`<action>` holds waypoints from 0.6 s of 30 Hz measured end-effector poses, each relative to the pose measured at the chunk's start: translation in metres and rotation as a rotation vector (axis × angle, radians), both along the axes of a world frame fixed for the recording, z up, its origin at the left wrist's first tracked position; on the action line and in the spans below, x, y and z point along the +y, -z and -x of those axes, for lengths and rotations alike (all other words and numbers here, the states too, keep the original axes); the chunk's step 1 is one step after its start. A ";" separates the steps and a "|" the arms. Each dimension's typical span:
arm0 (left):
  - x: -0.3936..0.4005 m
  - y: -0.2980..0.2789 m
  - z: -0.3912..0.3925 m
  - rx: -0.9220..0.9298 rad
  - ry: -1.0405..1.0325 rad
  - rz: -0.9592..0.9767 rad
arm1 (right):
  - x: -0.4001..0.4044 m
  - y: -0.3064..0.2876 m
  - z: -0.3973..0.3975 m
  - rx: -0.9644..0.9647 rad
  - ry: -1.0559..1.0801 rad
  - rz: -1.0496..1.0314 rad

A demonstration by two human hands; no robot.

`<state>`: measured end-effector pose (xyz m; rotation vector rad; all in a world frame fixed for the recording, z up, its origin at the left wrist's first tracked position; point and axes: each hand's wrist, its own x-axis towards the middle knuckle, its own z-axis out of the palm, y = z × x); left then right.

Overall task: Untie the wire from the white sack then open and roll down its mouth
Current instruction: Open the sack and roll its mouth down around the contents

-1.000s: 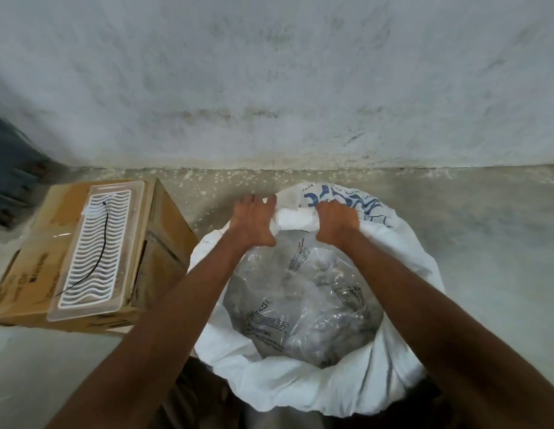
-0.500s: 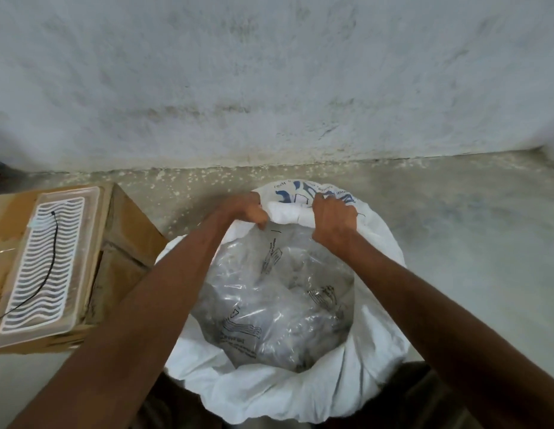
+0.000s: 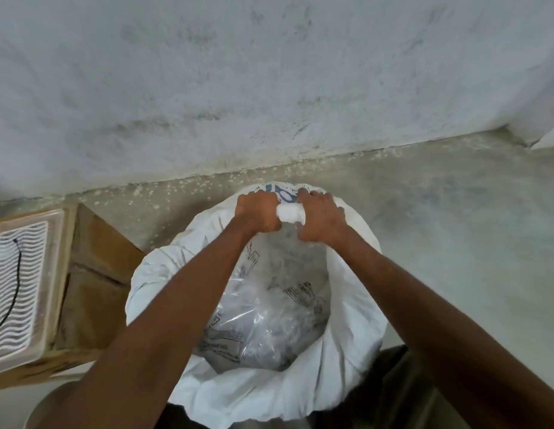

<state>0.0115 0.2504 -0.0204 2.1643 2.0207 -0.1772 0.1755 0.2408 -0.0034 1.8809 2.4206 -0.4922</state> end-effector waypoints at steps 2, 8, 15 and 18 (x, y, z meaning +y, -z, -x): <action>0.012 -0.008 0.004 -0.044 -0.062 0.202 | -0.022 0.006 -0.008 -0.171 0.099 -0.171; 0.011 -0.007 -0.009 0.141 0.137 0.048 | -0.016 0.002 -0.039 0.156 0.236 0.122; -0.002 -0.008 -0.055 -0.036 0.296 -0.072 | 0.006 -0.027 -0.061 0.446 0.281 0.603; 0.007 -0.016 -0.064 -0.045 0.169 0.107 | -0.019 -0.014 -0.066 0.430 0.273 0.258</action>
